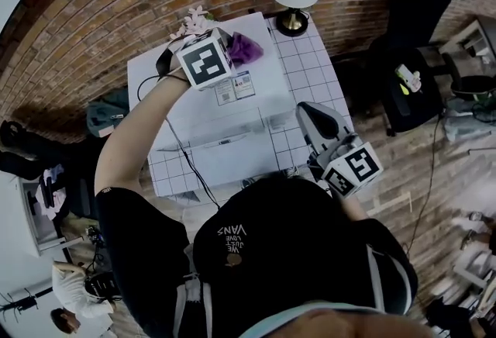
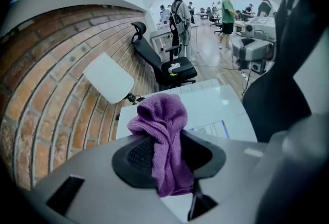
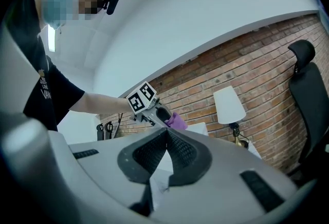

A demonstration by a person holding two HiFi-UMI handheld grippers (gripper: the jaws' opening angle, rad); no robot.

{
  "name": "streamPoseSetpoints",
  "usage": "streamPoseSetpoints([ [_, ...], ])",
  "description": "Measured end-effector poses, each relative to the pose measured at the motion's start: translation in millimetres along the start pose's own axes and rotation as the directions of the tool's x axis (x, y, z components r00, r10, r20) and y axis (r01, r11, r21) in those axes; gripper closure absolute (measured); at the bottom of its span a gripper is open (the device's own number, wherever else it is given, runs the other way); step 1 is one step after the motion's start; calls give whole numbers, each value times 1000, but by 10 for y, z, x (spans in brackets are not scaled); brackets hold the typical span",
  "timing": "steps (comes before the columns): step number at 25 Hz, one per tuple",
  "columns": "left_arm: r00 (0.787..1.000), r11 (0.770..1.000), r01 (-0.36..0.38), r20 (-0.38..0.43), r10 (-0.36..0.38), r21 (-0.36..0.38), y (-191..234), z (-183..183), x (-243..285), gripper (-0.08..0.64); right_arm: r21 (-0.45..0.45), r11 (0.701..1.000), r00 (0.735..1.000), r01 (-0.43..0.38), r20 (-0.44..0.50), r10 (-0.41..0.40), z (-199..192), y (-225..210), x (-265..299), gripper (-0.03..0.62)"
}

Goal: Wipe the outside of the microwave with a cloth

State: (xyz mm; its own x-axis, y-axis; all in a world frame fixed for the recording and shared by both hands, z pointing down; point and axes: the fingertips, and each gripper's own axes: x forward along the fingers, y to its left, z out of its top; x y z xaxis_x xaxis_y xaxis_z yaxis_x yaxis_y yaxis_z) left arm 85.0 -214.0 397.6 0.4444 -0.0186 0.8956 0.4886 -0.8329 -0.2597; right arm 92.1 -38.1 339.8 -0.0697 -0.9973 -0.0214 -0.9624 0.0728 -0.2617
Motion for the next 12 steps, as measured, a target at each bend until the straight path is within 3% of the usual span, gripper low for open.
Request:
streamPoseSetpoints([
  [5,999,998,20,40,-23,55,-114,468,134,419,-5,1000,1000,-20,-3,20,27,-87,-24,594],
  [12,997,996,57,-52,-54,69,-242,370,250,419,-7,999,999,-43,-10,43,31,-82,-22,594],
])
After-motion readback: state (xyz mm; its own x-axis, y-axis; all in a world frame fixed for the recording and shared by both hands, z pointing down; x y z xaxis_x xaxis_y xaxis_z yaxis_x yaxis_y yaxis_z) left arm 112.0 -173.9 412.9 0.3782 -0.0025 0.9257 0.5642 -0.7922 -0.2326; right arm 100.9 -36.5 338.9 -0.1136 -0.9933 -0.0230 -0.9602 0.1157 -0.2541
